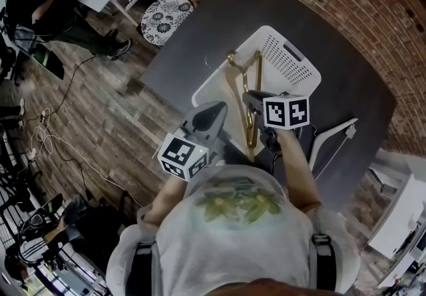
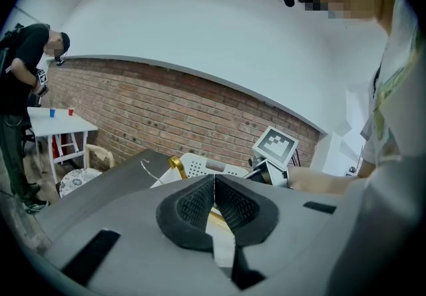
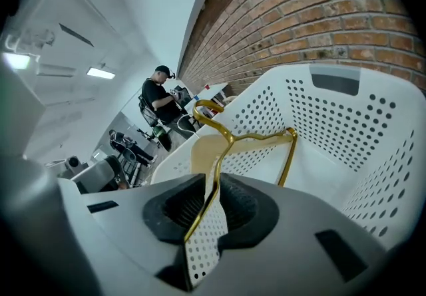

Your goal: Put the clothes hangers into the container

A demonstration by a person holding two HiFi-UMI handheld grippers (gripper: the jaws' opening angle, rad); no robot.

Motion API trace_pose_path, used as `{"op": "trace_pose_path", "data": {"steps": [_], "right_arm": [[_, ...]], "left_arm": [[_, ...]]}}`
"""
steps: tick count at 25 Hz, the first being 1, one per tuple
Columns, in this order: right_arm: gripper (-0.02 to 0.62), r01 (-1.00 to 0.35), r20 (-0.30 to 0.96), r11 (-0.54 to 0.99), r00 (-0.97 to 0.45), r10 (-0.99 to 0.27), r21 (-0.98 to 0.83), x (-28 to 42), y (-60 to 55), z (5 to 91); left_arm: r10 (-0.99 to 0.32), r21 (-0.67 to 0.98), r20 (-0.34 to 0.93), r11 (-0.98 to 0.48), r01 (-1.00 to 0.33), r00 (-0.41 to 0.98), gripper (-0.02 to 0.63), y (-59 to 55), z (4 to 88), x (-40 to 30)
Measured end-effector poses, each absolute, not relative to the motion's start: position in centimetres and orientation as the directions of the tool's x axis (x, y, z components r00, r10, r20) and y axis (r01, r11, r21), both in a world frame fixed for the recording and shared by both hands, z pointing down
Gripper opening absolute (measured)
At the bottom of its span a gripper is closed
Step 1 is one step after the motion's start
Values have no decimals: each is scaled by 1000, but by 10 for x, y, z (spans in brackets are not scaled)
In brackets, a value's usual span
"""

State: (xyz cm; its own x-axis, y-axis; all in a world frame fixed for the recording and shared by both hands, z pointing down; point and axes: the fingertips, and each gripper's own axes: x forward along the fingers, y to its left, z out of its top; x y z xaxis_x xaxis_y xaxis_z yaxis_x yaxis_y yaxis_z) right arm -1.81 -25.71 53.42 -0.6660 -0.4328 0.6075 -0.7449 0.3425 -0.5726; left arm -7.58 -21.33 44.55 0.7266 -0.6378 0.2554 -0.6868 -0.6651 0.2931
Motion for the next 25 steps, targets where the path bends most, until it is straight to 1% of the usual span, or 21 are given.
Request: {"op": "trace_pose_path", "data": {"steps": [1, 3, 5, 9, 13, 15, 16, 17, 18, 21, 25], "right_arm": [[66, -754, 614, 349, -656, -439, -556, -18, -258, 534], [164, -769, 626, 363, -639, -447, -526, -18, -258, 534], [200, -784, 637, 372, -621, -456, -498, -18, -258, 532], [212, -825, 650, 372, -564, -509, -425, -9, -257, 526], [210, -845, 602, 370, -534, -594, -385, 1, -254, 506], [196, -855, 570, 385, -519, -636, -348, 3, -249, 490], [157, -860, 556, 398, -511, -656, -320, 4, -246, 481], [86, -863, 538, 418, -505, -675, -285, 3, -241, 472], [59, -860, 516, 449, -507, -690, -245, 0, -236, 462], [43, -829, 441, 548, -537, -719, -114, -15, -218, 435], [34, -794, 382, 608, -567, -730, -18, -31, -196, 418]], "left_arm": [[-639, 293, 254, -665, -687, 726, 29, -213, 445, -76], [-640, 293, 252, -665, -687, 726, 29, -212, 445, -76], [-640, 292, 248, -666, -686, 727, 29, -211, 443, -76], [-642, 288, 232, -672, -682, 731, 29, -208, 439, -73], [-640, 279, 217, -683, -675, 737, 29, -203, 433, -71], [-638, 273, 210, -689, -671, 741, 29, -200, 430, -71], [-637, 271, 207, -692, -669, 743, 29, -198, 428, -72], [-635, 270, 205, -695, -667, 745, 29, -197, 427, -72], [-634, 268, 203, -697, -665, 746, 29, -195, 425, -73], [-634, 263, 197, -700, -663, 748, 29, -190, 422, -76], [-628, 259, 193, -709, -656, 754, 29, -180, 420, -75]]}}
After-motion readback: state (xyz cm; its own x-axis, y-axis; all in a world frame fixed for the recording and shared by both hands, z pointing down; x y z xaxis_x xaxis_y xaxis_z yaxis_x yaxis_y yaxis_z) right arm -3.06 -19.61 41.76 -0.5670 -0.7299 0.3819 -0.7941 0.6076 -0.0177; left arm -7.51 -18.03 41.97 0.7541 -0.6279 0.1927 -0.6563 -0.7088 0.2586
